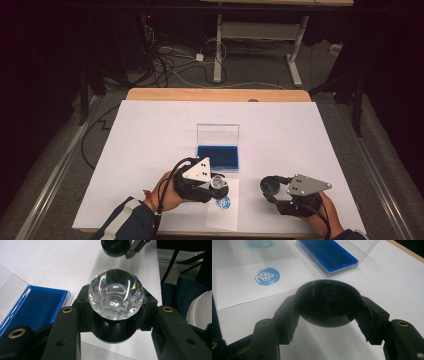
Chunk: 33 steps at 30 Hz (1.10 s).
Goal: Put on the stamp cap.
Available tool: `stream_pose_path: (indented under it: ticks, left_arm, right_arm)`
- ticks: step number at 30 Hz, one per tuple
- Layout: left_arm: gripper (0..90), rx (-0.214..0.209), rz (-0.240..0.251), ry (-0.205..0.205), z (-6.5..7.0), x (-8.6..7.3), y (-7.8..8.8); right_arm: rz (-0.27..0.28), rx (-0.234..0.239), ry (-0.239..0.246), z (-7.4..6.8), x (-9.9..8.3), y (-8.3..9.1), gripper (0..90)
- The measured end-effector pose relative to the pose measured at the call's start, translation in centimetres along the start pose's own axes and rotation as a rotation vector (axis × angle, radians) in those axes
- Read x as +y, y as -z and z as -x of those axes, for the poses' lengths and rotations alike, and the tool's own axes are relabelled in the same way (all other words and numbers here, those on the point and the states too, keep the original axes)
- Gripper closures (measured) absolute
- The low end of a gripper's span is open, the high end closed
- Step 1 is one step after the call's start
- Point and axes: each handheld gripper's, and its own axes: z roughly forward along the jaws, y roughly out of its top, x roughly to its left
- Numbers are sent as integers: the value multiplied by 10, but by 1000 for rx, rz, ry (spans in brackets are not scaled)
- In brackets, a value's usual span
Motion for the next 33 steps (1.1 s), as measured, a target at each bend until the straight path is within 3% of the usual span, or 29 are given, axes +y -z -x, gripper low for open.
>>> stream_pose_path:
  ticks: [16, 20, 33]
  left_arm:
    - [547, 3, 81, 25, -3, 8, 9]
    - [547, 2, 98, 32, -4, 9, 9]
    - [547, 1, 128, 31, -6, 18, 7]
  right_arm:
    - [15, 31, 8, -10, 11, -10, 387]
    - [13, 48, 28, -14, 16, -17, 387]
    - [28, 79, 48, -22, 25, -28, 387]
